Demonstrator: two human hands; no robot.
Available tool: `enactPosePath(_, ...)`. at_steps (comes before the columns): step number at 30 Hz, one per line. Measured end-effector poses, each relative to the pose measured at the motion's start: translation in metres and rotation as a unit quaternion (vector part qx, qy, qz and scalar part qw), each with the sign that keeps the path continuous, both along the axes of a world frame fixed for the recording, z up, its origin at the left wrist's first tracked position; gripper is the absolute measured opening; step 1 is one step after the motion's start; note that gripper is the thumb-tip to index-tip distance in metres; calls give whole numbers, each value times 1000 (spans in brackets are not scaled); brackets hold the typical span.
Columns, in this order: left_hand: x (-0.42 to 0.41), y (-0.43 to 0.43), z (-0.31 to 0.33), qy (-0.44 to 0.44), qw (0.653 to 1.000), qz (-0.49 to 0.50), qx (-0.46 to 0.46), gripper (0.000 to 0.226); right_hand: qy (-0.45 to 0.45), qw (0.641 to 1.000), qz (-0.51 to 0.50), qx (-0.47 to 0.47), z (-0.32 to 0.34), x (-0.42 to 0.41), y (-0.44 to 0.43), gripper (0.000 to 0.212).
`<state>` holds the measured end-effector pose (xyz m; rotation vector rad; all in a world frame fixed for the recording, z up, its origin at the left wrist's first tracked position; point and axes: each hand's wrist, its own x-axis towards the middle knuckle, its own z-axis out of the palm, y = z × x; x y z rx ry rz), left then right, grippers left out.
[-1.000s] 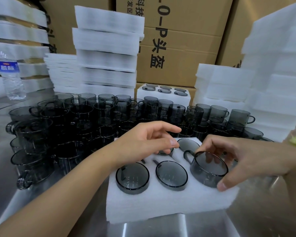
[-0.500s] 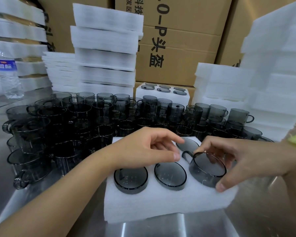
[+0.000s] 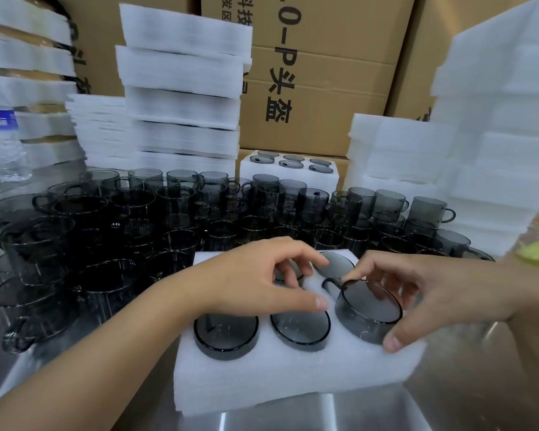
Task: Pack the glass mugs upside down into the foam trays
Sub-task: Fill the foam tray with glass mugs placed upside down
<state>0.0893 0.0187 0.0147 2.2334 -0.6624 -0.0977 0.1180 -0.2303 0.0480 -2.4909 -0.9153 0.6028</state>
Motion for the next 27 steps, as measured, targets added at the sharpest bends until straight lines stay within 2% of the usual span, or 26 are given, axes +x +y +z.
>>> enactPosePath(5, 3, -21, 24, 47, 987, 38, 152, 92, 14, 999, 26, 22, 4, 1, -7, 64)
enactPosePath(7, 6, -33, 28, 40, 977, 51, 203, 97, -12, 999, 19, 46, 4, 0, -9, 57)
enactPosePath(9, 8, -42, 23, 15, 969, 64, 238, 94, -46, 991, -56, 114, 1, 2, -7, 50)
enactPosePath(12, 10, -42, 14, 4, 971, 71, 230, 96, -139, 956, -173, 190, -11, 5, 6, 51)
enactPosePath(14, 12, -39, 11, 3, 974, 69, 214, 101, -209, 942, -195, 175, -21, 4, 19, 51)
enactPosePath(16, 14, -37, 9, 3, 979, 65, 195, 103, -250, 937, -201, 141, -30, 3, 29, 43)
enactPosePath(22, 19, -29, 14, 46, 987, 54, 144, 93, -246, 933, -221, 140, -36, 2, 36, 40)
enactPosePath(27, 25, -28, 15, 64, 986, 31, 148, 91, -250, 936, -218, 120, -37, 0, 42, 35)
